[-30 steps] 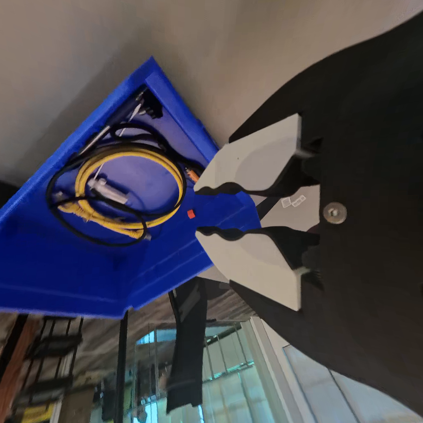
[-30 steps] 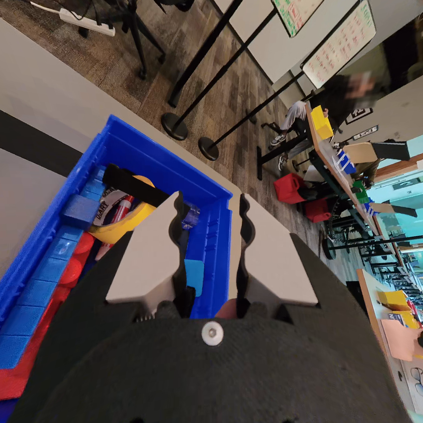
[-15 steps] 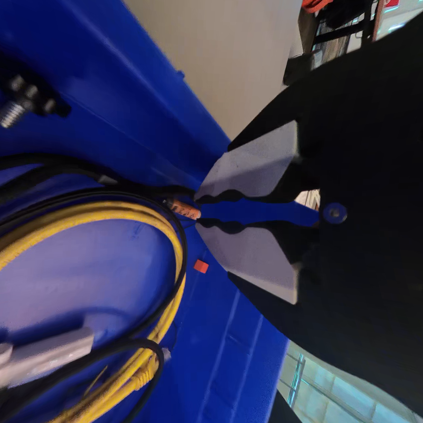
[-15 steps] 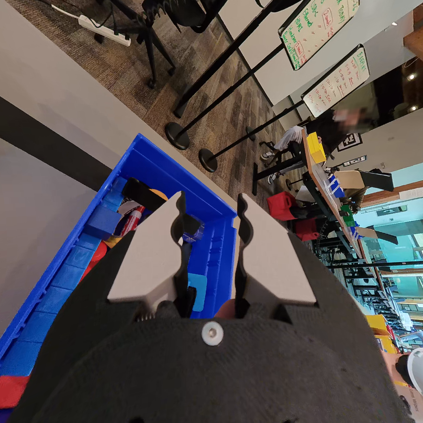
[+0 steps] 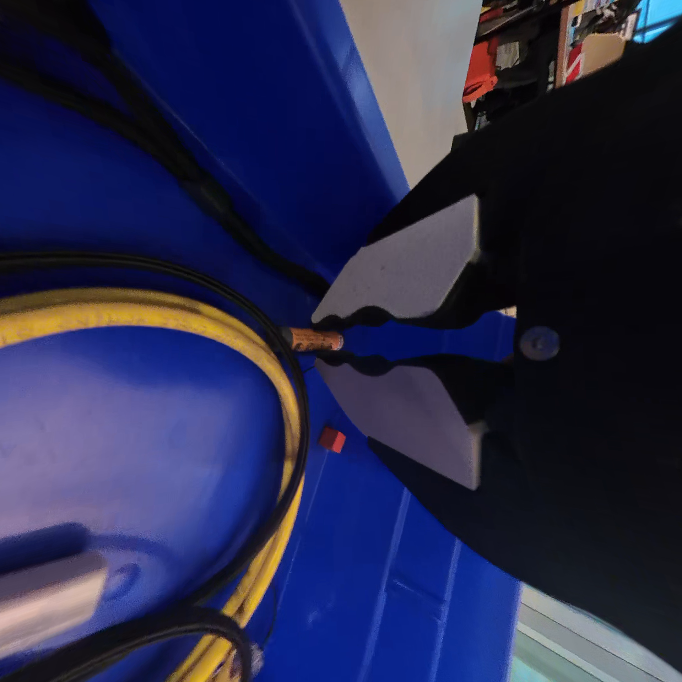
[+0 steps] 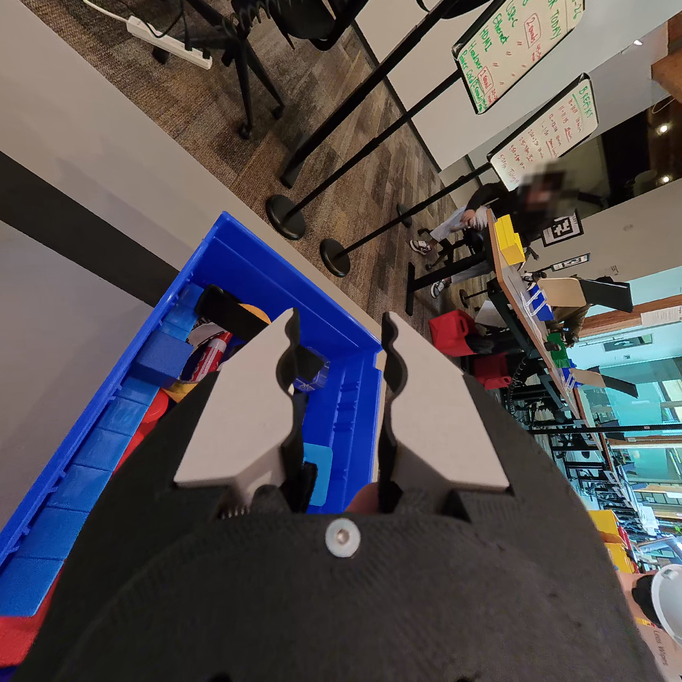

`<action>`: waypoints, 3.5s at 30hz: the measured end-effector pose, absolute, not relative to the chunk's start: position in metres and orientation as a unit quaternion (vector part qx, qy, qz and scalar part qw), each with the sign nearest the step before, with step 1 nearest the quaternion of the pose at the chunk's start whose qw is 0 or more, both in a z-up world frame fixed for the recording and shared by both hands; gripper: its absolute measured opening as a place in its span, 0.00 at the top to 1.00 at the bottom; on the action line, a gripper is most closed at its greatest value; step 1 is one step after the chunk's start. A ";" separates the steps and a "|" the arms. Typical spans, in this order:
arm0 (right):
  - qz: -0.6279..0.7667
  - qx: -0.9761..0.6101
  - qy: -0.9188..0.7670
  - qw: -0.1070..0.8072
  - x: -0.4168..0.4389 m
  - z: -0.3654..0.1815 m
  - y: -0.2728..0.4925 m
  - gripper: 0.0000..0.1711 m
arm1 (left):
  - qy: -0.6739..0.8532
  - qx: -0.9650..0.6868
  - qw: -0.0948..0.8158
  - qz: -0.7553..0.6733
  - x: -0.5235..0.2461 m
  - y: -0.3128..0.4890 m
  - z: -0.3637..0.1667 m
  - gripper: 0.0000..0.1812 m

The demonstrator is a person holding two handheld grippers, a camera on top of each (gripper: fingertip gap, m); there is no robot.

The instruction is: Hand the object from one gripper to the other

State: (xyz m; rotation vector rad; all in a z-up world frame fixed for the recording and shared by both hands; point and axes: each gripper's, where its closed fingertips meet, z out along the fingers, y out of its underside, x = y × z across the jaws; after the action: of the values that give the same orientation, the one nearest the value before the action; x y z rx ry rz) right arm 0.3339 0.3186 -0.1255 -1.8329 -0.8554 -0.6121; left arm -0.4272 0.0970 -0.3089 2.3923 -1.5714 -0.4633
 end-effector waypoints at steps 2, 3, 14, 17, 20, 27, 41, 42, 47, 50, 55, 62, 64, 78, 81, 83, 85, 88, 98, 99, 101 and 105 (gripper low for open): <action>-0.251 -0.753 -0.351 0.496 0.334 -0.122 0.317 0.75 | -0.529 0.826 0.105 -0.165 -0.429 0.098 -0.308 0.94; -0.251 -0.752 -0.350 0.499 0.335 -0.119 0.317 0.75 | -0.524 0.829 0.092 -0.172 -0.430 0.099 -0.306 0.94; -0.249 -0.723 -0.346 0.543 0.321 -0.085 0.305 0.77 | -0.415 0.888 -0.180 -0.087 -0.393 0.119 -0.247 0.94; -0.233 -0.717 -0.346 0.558 0.314 -0.075 0.299 0.78 | -0.391 0.891 -0.220 -0.063 -0.384 0.116 -0.240 0.94; -0.227 -0.703 -0.350 0.576 0.303 -0.064 0.293 0.78 | -0.373 0.889 -0.263 -0.037 -0.373 0.113 -0.232 0.94; 0.005 -0.597 -0.437 0.673 0.169 -0.020 0.224 0.81 | -0.375 0.798 -0.467 0.066 -0.263 0.114 -0.148 0.95; 0.355 -0.452 -0.580 0.577 -0.026 -0.077 0.071 0.87 | -0.516 0.652 -0.519 0.198 -0.042 0.075 -0.122 0.95; 0.364 -0.452 -0.579 0.572 -0.028 -0.078 0.069 0.87 | -0.516 0.645 -0.523 0.211 -0.038 0.074 -0.120 0.95; 0.377 -0.455 -0.588 0.552 -0.033 -0.090 0.065 0.88 | -0.514 0.635 -0.527 0.235 -0.028 0.071 -0.126 0.95; 0.373 -0.459 -0.606 0.533 -0.037 -0.102 0.061 0.90 | -0.515 0.635 -0.517 0.254 -0.021 0.069 -0.135 0.95; 0.364 -0.468 -0.615 0.520 -0.040 -0.113 0.061 0.96 | -0.507 0.636 -0.519 0.262 -0.019 0.069 -0.139 0.95; 0.452 -0.448 -0.595 0.491 -0.034 -0.099 0.049 0.96 | -0.513 0.611 -0.514 0.313 -0.012 0.053 -0.131 0.89; 0.527 -0.408 -0.592 0.454 -0.022 -0.090 0.036 0.96 | -0.512 0.597 -0.502 0.360 -0.011 0.042 -0.125 0.82; 0.650 -0.257 -0.648 0.302 0.020 -0.100 -0.024 0.96 | -0.519 0.496 -0.391 0.576 0.047 -0.022 -0.134 0.94; 0.656 -0.257 -0.642 0.304 0.021 -0.098 -0.022 0.96 | -0.511 0.485 -0.406 0.582 0.047 -0.021 -0.130 0.94; 0.656 -0.261 -0.636 0.312 0.021 -0.095 -0.018 0.96 | -0.509 0.484 -0.425 0.571 0.046 -0.018 -0.127 0.94; 0.648 -0.272 -0.627 0.337 0.017 -0.090 -0.012 0.96 | -0.497 0.489 -0.440 0.566 0.044 -0.011 -0.123 0.94; 0.609 -0.312 -0.607 0.403 0.008 -0.083 0.011 0.86 | -0.467 0.498 -0.469 0.561 0.036 0.002 -0.113 0.94; 0.129 -0.252 -0.718 0.636 -0.001 -0.085 0.044 0.64 | -0.348 0.489 -0.484 0.637 0.008 0.031 -0.089 0.94; 0.105 -0.243 -0.723 0.638 -0.005 -0.088 0.042 0.62 | -0.348 0.494 -0.481 0.635 0.010 0.032 -0.091 0.94; 0.066 -0.233 -0.730 0.640 -0.013 -0.094 0.041 0.62 | -0.354 0.493 -0.471 0.640 0.014 0.029 -0.095 0.94; 0.014 -0.225 -0.728 0.647 -0.020 -0.100 0.046 0.66 | -0.360 0.495 -0.462 0.642 0.020 0.025 -0.099 0.94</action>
State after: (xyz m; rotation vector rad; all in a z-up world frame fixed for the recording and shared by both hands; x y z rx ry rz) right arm -0.0199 0.0455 -0.1002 -0.5112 -1.6562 0.0329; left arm 0.0198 0.0249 -0.0988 2.2880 -1.6632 2.9695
